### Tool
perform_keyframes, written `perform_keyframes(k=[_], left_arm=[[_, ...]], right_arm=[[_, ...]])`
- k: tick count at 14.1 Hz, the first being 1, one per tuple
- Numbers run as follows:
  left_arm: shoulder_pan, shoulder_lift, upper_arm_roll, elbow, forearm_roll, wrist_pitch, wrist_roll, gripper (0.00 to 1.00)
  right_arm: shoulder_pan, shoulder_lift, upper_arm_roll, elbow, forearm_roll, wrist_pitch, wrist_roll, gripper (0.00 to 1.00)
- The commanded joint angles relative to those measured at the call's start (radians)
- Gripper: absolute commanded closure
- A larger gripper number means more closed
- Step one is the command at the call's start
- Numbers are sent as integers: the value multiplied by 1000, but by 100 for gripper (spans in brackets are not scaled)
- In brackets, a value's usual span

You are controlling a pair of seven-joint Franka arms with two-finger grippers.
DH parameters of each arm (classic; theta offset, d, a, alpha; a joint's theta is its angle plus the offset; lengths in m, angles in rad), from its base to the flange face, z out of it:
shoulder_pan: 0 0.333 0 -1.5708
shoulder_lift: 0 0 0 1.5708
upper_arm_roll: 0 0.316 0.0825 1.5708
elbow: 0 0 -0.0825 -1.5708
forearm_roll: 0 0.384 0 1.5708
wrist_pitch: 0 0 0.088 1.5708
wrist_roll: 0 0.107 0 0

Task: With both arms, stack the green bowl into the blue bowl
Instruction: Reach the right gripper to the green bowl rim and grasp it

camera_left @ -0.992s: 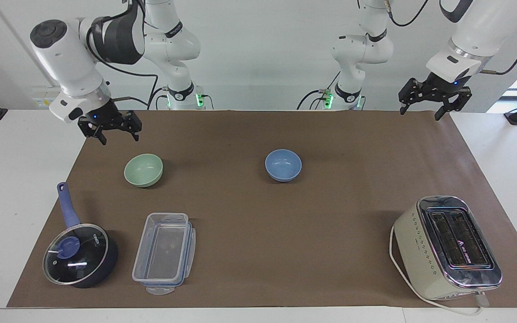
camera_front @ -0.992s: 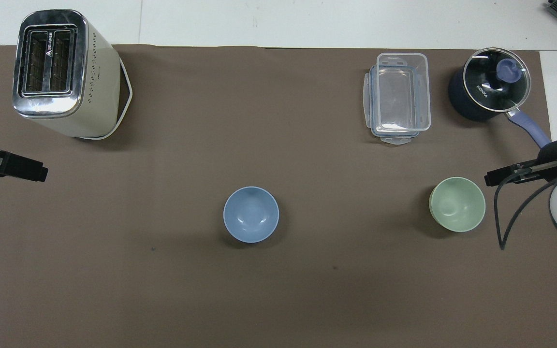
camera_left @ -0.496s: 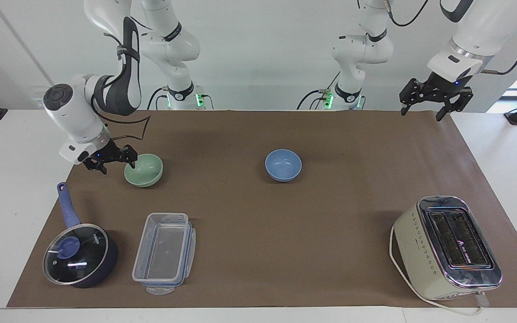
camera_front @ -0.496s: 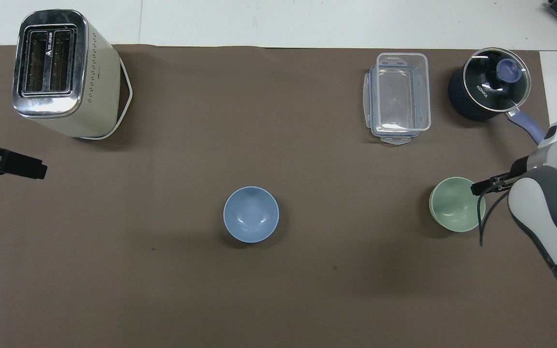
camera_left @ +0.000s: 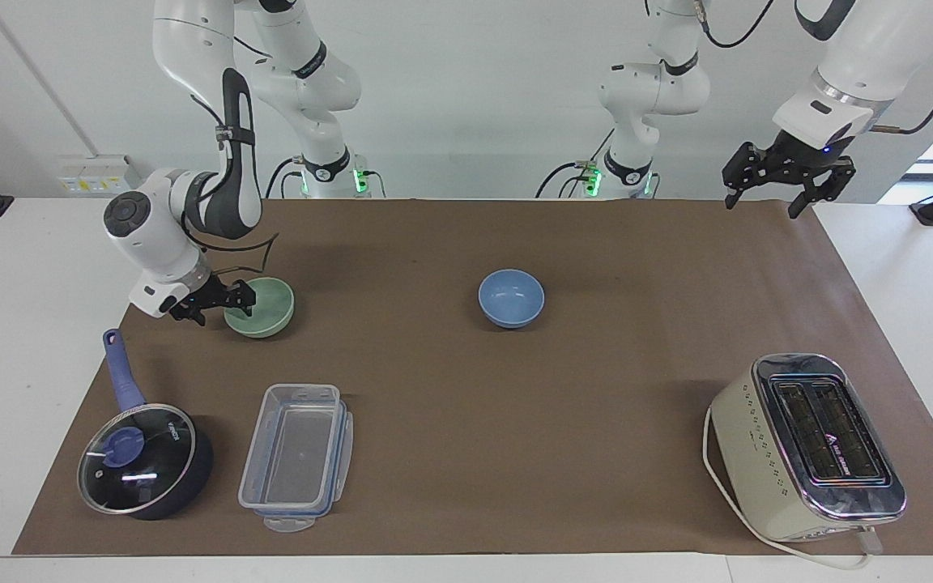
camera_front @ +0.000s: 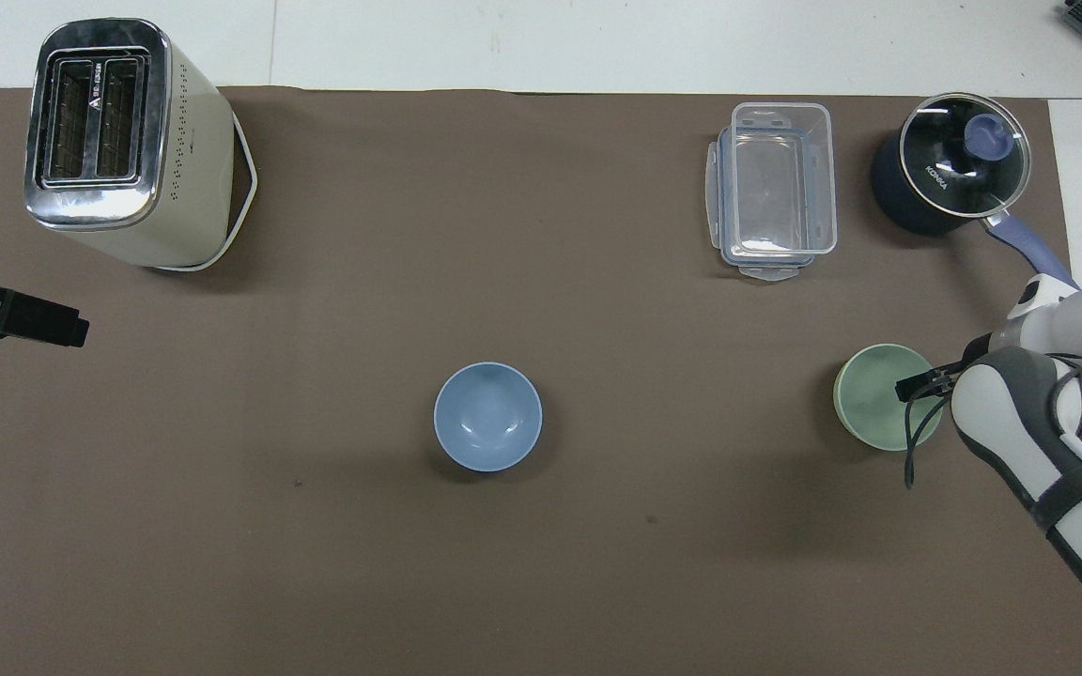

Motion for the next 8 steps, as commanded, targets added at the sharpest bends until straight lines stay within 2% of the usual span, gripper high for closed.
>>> perform_keyframes(k=[1,4,5,6,8], left_arm=[[14,-19,-11,-26,13,16,-16,0],[14,-19,-11,-26,13,13,-20,0],[14,-19,-11,-23,13,12,-18,0],[14,-17,-11,-20,11,13,-15,0],[14,-17,-11,-20,11,12,-16,0]], right_arm=[[-6,-24,7,5,-4,-11,-19,0],[-6,-24,7,8,-4,-11,-22,0],[-6,-23,7,10,-4,-11,-23,9],[-4,-24,7,16,-4,-16,-25,24],[-4,-15,7,40,-4,-39,-28,46]])
